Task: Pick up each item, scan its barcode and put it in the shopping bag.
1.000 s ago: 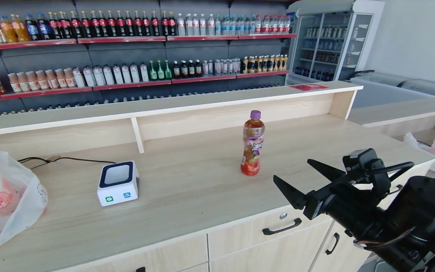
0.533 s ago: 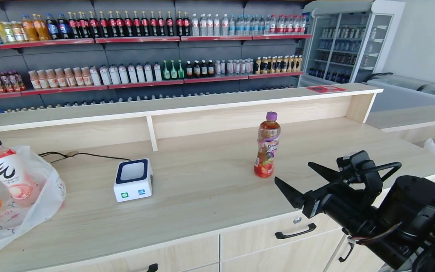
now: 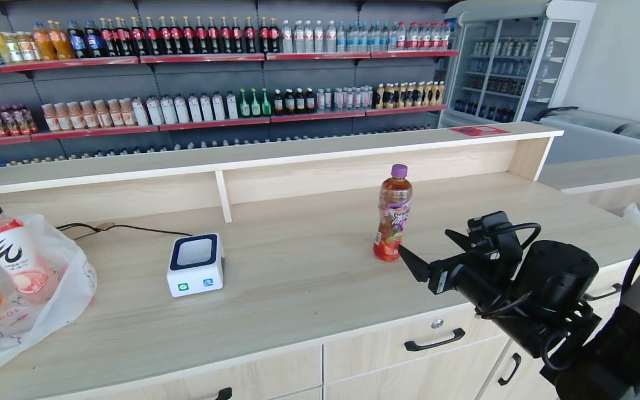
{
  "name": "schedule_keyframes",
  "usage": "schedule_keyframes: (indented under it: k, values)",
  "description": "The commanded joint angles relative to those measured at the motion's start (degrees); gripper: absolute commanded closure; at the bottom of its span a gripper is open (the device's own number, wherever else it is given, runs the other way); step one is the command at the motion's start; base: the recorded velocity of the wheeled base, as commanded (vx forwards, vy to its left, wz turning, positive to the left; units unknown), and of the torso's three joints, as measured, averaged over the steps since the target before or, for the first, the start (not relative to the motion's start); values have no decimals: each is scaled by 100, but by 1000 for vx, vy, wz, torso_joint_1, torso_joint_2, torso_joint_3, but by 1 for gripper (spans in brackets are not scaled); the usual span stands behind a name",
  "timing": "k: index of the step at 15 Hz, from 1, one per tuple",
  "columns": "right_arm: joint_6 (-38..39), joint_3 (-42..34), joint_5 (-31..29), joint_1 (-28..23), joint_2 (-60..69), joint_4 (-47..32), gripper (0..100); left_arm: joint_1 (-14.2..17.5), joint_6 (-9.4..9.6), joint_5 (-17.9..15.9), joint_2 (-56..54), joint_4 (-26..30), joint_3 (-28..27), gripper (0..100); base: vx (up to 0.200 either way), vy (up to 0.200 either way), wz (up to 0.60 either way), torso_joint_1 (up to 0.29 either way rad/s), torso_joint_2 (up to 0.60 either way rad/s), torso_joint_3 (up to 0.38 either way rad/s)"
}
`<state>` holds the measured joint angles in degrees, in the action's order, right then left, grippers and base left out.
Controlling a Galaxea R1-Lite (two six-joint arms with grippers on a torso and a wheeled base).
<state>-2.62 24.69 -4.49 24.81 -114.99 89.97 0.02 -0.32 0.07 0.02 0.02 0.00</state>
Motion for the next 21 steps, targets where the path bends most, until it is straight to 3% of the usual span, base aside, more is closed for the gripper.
schedule_keyframes:
  k: [1, 6, 13, 21]
  values:
    - [-19, 361, 0, 86, -463, 3, 0, 6, -3, 1, -2, 6, 0, 0, 0, 0, 0, 0, 0, 0]
    - [-28, 1100, 0, 103, -1034, 3, 0, -2, -3, 1, -2, -2, 0, 0, 0, 0, 0, 0, 0, 0]
    - [-28, 1311, 0, -2, -1289, 3, 0, 6, -12, 1, -2, -2, 0, 0, 0, 0, 0, 0, 0, 0]
    - [-54, 2119, -8, -46, -1728, 3, 0, 6, -21, 1, -2, -2, 0, 0, 0, 0, 0, 0, 0, 0]
